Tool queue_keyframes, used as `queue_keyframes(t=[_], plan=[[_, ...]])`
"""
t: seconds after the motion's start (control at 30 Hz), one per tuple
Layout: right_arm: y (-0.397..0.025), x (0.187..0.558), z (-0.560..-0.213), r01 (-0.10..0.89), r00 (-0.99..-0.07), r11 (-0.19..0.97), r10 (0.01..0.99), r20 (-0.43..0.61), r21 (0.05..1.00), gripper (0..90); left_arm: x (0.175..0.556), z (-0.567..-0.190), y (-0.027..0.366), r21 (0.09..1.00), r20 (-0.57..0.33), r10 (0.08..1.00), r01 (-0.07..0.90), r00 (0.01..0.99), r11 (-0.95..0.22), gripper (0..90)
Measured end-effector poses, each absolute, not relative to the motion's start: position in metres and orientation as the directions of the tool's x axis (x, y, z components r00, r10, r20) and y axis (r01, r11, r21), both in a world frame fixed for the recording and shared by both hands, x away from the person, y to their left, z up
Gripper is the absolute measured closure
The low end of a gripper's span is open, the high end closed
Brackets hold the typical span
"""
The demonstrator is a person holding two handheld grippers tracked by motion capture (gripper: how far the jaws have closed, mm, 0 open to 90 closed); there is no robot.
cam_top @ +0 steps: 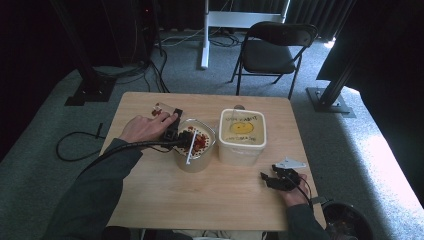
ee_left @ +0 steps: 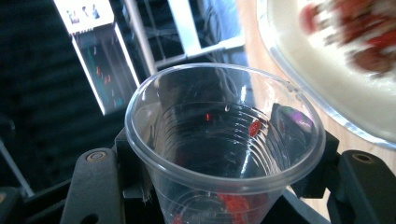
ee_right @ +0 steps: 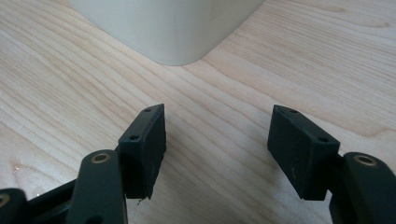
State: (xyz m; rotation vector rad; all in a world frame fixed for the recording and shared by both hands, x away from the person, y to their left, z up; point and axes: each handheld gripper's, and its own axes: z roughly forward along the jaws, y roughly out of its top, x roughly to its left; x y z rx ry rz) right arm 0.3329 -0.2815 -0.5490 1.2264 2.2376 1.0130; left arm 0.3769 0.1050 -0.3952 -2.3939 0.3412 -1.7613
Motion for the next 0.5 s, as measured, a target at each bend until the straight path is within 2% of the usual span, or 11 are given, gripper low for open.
queue_keyframes(t=[0.03,0.07,0.13,0.2,0.27,0.37,0.5], plan=[[-0.2814,0.3328,-0.5490,0.556,-0.539,0.356,0.842,0.000,0.751,36.3,0.3759,-0.3999,0.1049,-0.298,0.908,-0.315,-0.103,0.275,-0.949,37.5],[-0.2815,0.3329,-0.5490,0.557,-0.539,0.355,0.842,0.001,0.751,36.3,0.3759,-0.3984,0.1046,-0.256,0.920,-0.275,-0.103,0.280,-0.961,37.5],[-0.2815,0.3328,-0.5490,0.556,-0.539,0.355,0.842,0.001,0.751,36.3,0.3730,-0.4001,0.1049,-0.299,0.912,-0.321,-0.123,0.256,-0.946,37.6],[-0.2815,0.3328,-0.5490,0.557,-0.539,0.355,0.843,0.001,0.751,36.3,0.3753,-0.3932,0.1075,-0.234,0.930,-0.254,-0.104,0.265,-0.967,37.6],[-0.2815,0.3327,-0.5490,0.557,-0.539,0.356,0.843,0.000,0.751,36.2,0.3724,-0.3935,0.1078,-0.260,0.925,-0.282,-0.117,0.253,-0.958,37.5],[-0.2815,0.3327,-0.5490,0.558,-0.538,0.354,0.843,0.002,0.751,36.3,0.3732,-0.3905,0.1074,-0.243,0.932,-0.263,-0.111,0.250,-0.964,37.5],[-0.2815,0.3327,-0.5490,0.557,-0.539,0.355,0.843,0.001,0.751,36.2,0.3745,-0.3962,0.1064,-0.294,0.917,-0.315,-0.116,0.244,-0.949,37.5]])
